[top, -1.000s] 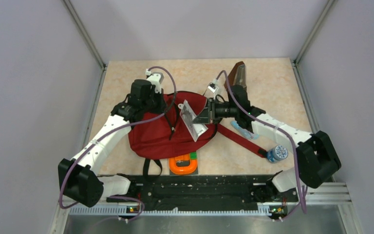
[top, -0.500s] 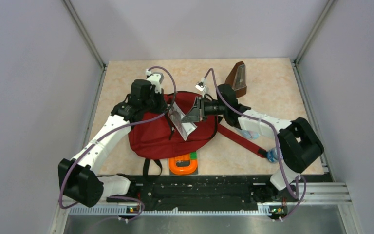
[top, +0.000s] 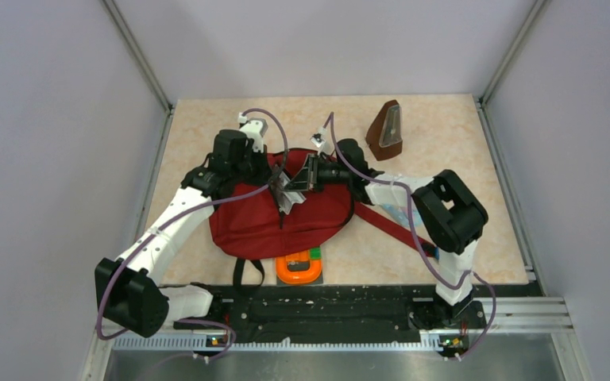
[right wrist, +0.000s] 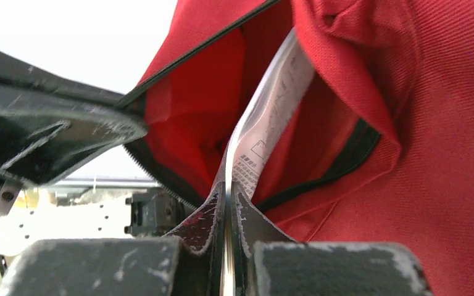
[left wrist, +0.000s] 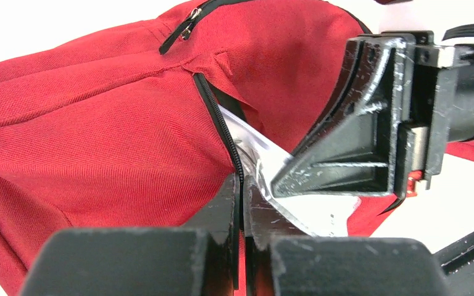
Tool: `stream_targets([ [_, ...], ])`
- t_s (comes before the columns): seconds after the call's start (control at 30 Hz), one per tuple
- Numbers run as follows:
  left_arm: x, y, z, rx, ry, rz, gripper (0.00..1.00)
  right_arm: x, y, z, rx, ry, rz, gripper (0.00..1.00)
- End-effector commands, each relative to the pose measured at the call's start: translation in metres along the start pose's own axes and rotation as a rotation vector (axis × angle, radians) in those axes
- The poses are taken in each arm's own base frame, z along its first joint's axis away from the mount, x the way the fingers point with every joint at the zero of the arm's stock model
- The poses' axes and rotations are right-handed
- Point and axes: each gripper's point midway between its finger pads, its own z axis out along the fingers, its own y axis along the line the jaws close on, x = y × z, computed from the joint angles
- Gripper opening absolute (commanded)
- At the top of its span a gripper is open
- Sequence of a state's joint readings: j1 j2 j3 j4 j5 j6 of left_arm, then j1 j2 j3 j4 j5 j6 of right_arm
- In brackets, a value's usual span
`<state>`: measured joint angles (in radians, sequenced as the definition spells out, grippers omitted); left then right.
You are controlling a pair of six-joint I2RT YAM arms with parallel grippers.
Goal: Pack the student bag
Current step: Place the stationery in the student bag.
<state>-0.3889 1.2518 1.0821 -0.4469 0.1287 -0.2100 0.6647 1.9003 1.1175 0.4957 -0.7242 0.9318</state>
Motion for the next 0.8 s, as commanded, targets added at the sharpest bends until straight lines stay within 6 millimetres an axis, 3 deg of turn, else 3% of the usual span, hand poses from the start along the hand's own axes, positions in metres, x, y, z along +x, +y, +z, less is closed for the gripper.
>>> stream_targets([
  [0.0,-0.028,-0.023,-0.015,0.094,-0.115,0.027,0.00,-0.038,0.014,0.016,-0.022,-0.147,-0.046,0.00],
  [0.13,-0.029,-0.023,-0.015,0.095,-0.116,0.026,0.00,-0.050,-0.002,0.014,0.080,-0.223,-0.080,0.00],
  [0.3,-0.028,-0.024,-0.014,0.103,-0.112,0.023,0.00,-0.061,-0.006,0.019,0.143,-0.296,-0.106,0.00],
  [0.63,-0.027,-0.026,-0.014,0.113,-0.108,0.015,0.00,-0.045,0.012,0.054,0.139,-0.345,-0.099,0.00],
  [0.77,-0.030,-0.025,-0.018,0.104,-0.121,0.023,0.00,-0.032,0.000,0.065,0.198,-0.369,-0.118,0.00],
])
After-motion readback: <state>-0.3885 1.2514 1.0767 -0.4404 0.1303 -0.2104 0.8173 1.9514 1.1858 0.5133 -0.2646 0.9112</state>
